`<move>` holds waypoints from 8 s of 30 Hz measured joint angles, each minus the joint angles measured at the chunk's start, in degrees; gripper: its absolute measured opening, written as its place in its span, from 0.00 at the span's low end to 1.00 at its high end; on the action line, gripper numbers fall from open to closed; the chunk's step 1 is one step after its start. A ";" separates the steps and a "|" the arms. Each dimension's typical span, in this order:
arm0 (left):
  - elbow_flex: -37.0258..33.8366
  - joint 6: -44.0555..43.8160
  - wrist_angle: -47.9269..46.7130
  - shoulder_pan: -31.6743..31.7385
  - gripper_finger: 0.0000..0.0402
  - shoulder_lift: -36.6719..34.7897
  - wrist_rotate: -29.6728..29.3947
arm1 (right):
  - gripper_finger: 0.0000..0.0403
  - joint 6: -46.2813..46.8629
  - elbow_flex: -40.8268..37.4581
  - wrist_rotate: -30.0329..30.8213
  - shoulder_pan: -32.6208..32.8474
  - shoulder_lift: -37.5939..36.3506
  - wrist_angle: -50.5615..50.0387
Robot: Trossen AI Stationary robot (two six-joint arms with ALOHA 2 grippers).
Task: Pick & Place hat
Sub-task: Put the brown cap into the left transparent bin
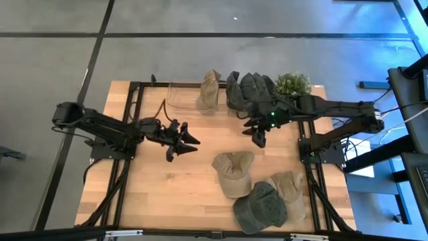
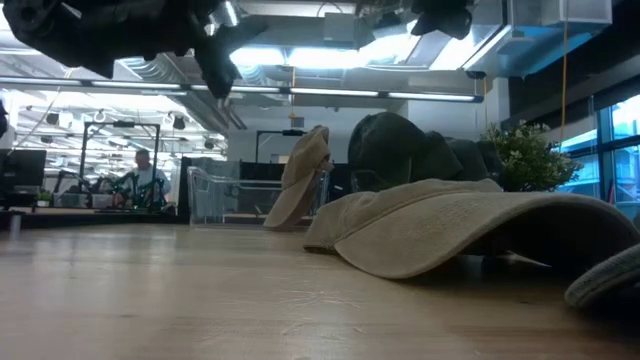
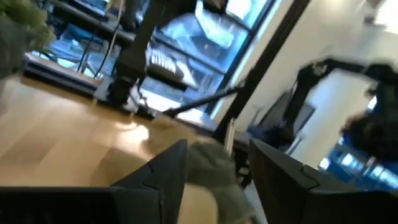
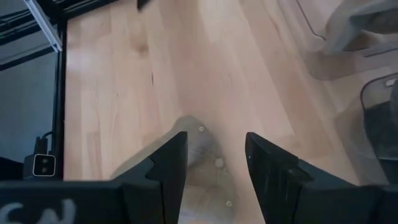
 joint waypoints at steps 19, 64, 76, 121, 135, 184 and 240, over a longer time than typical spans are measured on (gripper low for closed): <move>6.92 -5.91 -0.19 -5.88 0.42 25.47 -18.33 | 0.40 -0.90 0.00 -0.01 -0.02 -0.97 -0.28; 17.63 -21.50 -2.80 -4.44 0.33 42.49 -5.72 | 0.40 -1.89 0.02 -0.12 -0.07 -0.93 -0.87; 17.51 -18.32 -2.15 -0.60 0.01 41.07 6.68 | 0.40 -1.95 0.02 -0.09 -0.07 -0.93 -0.85; 19.04 -26.60 -17.11 0.60 0.01 10.24 44.59 | 0.78 -14.04 0.07 -27.07 -0.09 22.48 38.48; 18.99 -21.67 -14.33 0.53 0.01 2.58 42.19 | 0.78 -13.82 0.02 -27.56 -0.18 26.26 41.63; 19.04 -7.83 -11.03 -0.46 0.01 -0.23 40.09 | 0.70 15.10 0.02 -55.05 -1.68 30.83 62.77; 18.58 -11.29 -12.73 13.71 0.32 -3.84 47.17 | 0.00 9.84 0.07 -52.48 -7.25 15.22 51.47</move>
